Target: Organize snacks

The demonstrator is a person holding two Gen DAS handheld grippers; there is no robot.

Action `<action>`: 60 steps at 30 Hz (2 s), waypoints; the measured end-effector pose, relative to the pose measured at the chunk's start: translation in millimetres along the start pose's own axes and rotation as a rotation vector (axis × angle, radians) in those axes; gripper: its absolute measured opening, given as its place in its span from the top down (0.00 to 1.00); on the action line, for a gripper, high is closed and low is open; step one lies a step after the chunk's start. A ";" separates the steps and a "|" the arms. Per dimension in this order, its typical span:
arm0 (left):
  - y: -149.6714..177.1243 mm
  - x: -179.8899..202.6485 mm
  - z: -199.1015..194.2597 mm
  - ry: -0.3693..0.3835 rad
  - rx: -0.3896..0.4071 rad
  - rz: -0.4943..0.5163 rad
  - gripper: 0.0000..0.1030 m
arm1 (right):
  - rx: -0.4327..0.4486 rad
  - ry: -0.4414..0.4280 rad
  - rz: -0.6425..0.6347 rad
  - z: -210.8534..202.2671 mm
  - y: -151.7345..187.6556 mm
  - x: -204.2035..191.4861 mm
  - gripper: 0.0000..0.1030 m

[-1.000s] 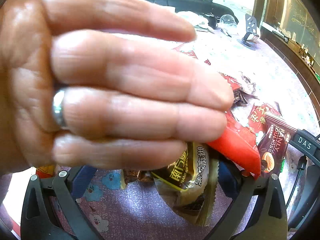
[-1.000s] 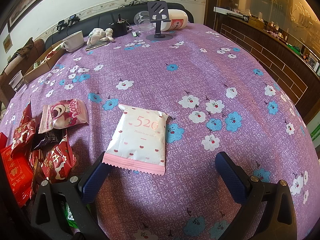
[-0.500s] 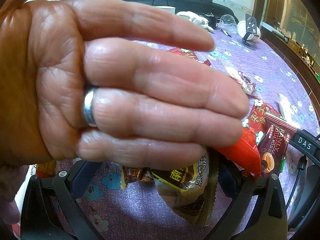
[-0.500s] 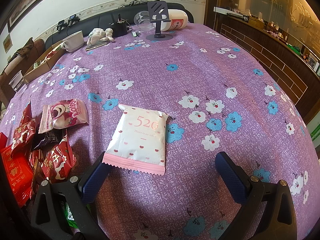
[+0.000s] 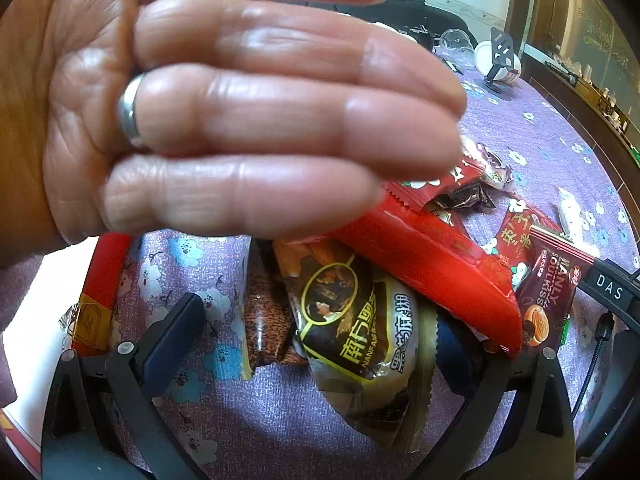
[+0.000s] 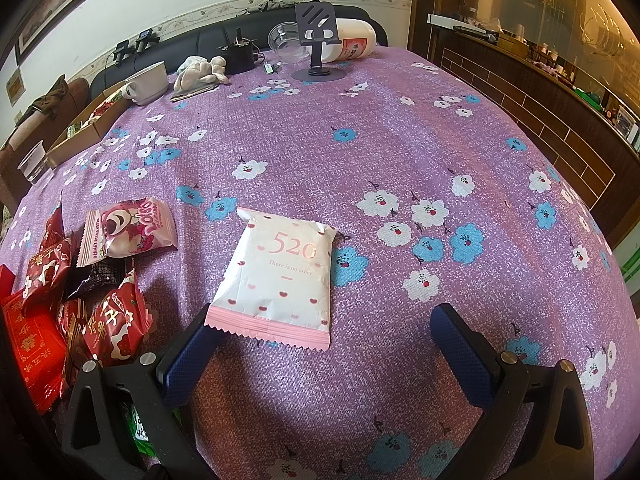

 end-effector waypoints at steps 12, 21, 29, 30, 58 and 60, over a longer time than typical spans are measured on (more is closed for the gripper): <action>0.4 -0.1 0.0 0.000 0.000 0.000 0.00 | 0.000 0.000 0.000 0.1 0.0 0.0 0.00; 0.3 -0.2 0.0 0.000 0.000 0.000 0.00 | 0.000 0.000 0.000 -0.1 -0.1 0.0 0.00; 0.4 -0.3 0.1 0.000 0.000 0.000 0.00 | -0.001 0.000 0.000 0.0 -0.1 0.0 0.00; 0.4 -0.3 0.1 0.000 0.000 0.000 0.00 | -0.001 0.000 0.000 -0.1 -0.1 0.0 0.00; 2.5 -0.5 0.0 0.009 -0.017 0.013 0.00 | -0.001 0.000 0.001 -1.0 -3.6 -2.5 0.00; 8.2 0.4 -4.8 0.036 -0.050 0.044 0.00 | -0.001 0.001 0.003 -1.0 -3.9 -2.6 0.00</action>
Point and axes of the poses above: each gripper's, at about its wrist camera, not at the fingertips, and z roughly the way its jaws point, x to its right, y to its underside, the point moved 10 cm from there along z, roughly the way its jaws point, and after that the axes turned 6 degrees about z, right-handed, at the moved point
